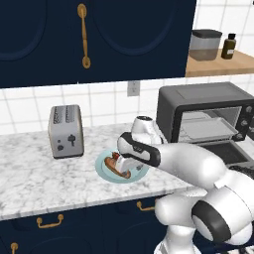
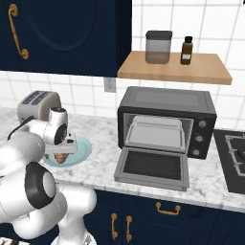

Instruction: Pick up the kebab skewer and baguette bread, and place them inside the toaster oven. Close the toaster oven door and start by setting the timer.

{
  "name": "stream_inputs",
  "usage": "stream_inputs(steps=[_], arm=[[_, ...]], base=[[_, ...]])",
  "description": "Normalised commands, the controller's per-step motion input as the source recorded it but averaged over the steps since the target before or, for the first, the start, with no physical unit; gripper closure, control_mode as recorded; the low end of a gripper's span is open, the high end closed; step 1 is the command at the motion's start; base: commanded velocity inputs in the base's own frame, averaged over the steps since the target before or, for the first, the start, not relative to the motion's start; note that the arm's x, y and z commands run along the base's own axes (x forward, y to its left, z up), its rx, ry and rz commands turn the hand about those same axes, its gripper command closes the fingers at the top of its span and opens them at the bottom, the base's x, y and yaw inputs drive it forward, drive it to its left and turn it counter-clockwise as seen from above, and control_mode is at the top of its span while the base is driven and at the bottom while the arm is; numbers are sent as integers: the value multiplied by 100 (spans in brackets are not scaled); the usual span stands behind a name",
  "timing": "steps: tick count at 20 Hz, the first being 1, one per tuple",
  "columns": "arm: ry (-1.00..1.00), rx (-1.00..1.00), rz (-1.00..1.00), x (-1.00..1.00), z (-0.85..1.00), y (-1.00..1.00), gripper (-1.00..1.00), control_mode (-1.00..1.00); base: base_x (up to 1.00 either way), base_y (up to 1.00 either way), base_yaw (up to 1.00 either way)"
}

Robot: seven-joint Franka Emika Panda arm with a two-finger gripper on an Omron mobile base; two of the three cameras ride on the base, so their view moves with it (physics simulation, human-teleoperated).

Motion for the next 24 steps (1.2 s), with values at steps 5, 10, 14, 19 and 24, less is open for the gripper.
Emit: stream_inputs(steps=[5, 10, 14, 19, 24], arm=[[10, 0, 5, 29, -26, 1, -100, -100], [1, 0, 4, 29, -18, 16, -100, -100], [0, 0, 2, 2, -21, 36, -100, -100], [0, 0, 0, 12, -10, 7, -100, -100], [-4, 0, 0, 0, -5, 0, -100, -100]], base=[[0, 0, 0], [0, 0, 0], [0, 0, 0], [0, 0, 0], [0, 0, 0]])
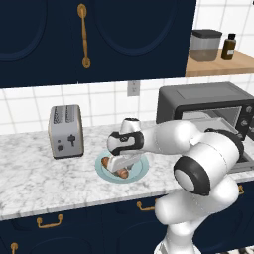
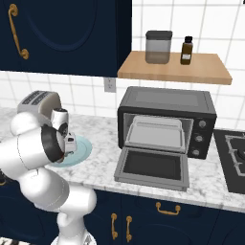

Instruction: Pick up the kebab skewer and baguette bread, and place them inside the toaster oven. Close the toaster oven door and start by setting the timer.

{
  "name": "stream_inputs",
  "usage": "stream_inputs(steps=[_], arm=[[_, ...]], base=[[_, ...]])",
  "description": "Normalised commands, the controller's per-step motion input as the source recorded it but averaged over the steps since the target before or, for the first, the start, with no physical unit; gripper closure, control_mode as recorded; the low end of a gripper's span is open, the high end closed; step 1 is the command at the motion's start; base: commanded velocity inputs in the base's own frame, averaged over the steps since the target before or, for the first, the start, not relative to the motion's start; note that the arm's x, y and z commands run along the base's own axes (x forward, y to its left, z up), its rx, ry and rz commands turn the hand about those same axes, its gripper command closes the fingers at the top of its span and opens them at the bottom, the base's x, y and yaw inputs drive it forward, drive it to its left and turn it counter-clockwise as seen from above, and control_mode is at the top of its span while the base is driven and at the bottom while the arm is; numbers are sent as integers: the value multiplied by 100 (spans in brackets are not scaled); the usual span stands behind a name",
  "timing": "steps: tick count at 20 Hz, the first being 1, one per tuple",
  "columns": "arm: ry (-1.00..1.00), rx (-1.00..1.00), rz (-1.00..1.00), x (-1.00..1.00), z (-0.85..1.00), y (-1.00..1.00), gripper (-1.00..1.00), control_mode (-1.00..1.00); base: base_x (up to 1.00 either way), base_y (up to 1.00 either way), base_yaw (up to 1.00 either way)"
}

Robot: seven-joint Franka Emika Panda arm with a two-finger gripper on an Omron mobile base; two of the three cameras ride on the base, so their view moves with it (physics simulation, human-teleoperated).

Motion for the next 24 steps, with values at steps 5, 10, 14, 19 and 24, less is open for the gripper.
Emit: stream_inputs(steps=[5, 10, 14, 19, 24], arm=[[-5, 0, 0, 0, -28, 3, -100, -100], [-10, 0, 0, 0, -7, 0, -100, -100], [-6, 0, 0, -1, -7, -1, 100, -100], [-6, 4, 0, -32, 33, -21, 100, -100], [-5, 18, 0, -71, 100, -49, 100, -100]], base=[[0, 0, 0], [0, 0, 0], [0, 0, 0], [0, 0, 0], [0, 0, 0]])
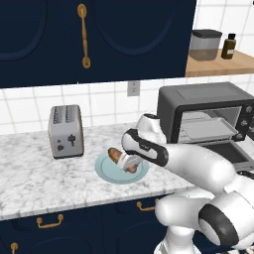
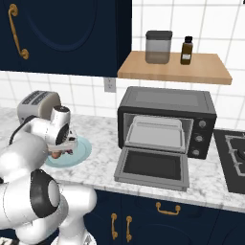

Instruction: Pick up the kebab skewer and baguette bread, and place them inside the toaster oven. Close the toaster oven door and start by setting the timer.

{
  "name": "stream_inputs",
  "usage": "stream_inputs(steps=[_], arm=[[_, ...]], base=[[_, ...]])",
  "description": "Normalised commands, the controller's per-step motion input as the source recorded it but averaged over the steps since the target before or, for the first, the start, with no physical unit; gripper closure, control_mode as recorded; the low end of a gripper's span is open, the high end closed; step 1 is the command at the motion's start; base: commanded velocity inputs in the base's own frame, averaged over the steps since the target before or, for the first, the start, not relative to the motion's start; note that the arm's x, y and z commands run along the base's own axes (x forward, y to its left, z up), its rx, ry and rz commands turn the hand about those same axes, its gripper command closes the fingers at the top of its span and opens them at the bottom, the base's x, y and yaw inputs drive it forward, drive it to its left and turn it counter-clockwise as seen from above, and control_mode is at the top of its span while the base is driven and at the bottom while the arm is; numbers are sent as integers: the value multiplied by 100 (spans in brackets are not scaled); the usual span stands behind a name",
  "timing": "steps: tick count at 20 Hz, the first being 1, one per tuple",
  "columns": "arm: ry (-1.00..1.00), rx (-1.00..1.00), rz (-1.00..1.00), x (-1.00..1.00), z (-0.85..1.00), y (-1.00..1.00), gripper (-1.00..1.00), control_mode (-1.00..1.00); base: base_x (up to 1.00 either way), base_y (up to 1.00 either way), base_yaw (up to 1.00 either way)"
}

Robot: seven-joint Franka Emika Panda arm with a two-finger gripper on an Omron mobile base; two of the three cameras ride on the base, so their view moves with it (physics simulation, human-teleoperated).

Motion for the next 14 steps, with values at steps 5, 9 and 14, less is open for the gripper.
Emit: stream_inputs(steps=[5, 9, 14], arm=[[0, 5, -3, -56, 100, -92, 100, -100], [4, 0, -20, -20, 98, -100, 100, -100], [13, -1, -27, -4, 78, -100, 100, -100]], base=[[0, 0, 0], [0, 0, 0], [0, 0, 0]])
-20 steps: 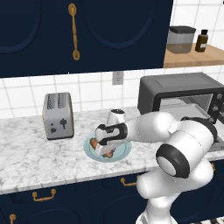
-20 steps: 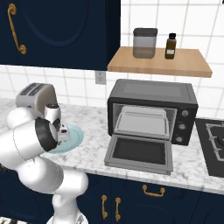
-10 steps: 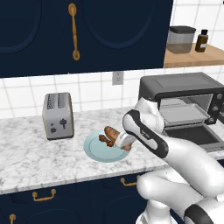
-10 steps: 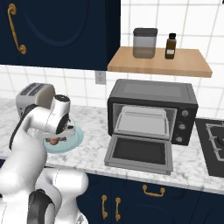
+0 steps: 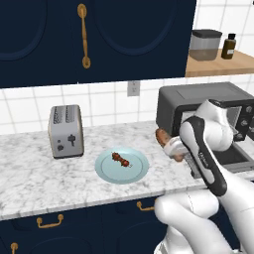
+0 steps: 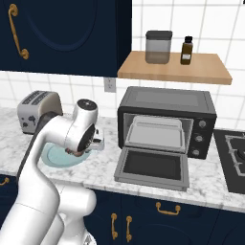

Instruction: Pick up the kebab skewer and baguette bread, and place them inside the toaster oven. Close the toaster oven door and start by setting the timer.

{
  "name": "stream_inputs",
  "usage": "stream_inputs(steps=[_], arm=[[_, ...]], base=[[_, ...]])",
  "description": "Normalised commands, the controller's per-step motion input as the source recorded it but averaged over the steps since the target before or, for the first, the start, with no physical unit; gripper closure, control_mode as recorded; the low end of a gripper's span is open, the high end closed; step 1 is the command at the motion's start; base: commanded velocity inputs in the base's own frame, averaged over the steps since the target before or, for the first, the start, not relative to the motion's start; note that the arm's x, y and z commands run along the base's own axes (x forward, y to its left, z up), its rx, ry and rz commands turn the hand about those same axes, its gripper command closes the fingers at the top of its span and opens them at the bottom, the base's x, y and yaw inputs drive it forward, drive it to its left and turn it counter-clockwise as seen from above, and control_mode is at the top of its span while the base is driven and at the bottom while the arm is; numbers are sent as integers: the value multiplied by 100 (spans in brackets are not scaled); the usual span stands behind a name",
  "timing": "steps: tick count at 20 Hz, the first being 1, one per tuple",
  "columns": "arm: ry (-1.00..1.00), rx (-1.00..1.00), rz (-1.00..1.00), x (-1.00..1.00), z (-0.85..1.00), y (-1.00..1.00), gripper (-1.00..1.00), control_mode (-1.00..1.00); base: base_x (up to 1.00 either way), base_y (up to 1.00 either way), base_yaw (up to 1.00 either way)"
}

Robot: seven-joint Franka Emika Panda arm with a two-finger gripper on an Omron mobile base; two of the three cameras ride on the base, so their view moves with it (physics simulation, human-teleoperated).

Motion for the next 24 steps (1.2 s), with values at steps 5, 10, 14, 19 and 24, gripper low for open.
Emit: stream_inputs(steps=[5, 10, 14, 19, 24], arm=[[20, -9, -24, 0, 47, -100, 100, -100], [15, -18, -21, 0, 13, -100, 100, -100], [3, -22, -16, 0, 0, -94, 100, -100], [-1, -22, -8, 16, 0, -59, 100, -100], [-1, -17, -1, 15, -4, -7, 100, -100]], base=[[0, 0, 0], [0, 0, 0], [0, 0, 0], [0, 0, 0], [0, 0, 0]])
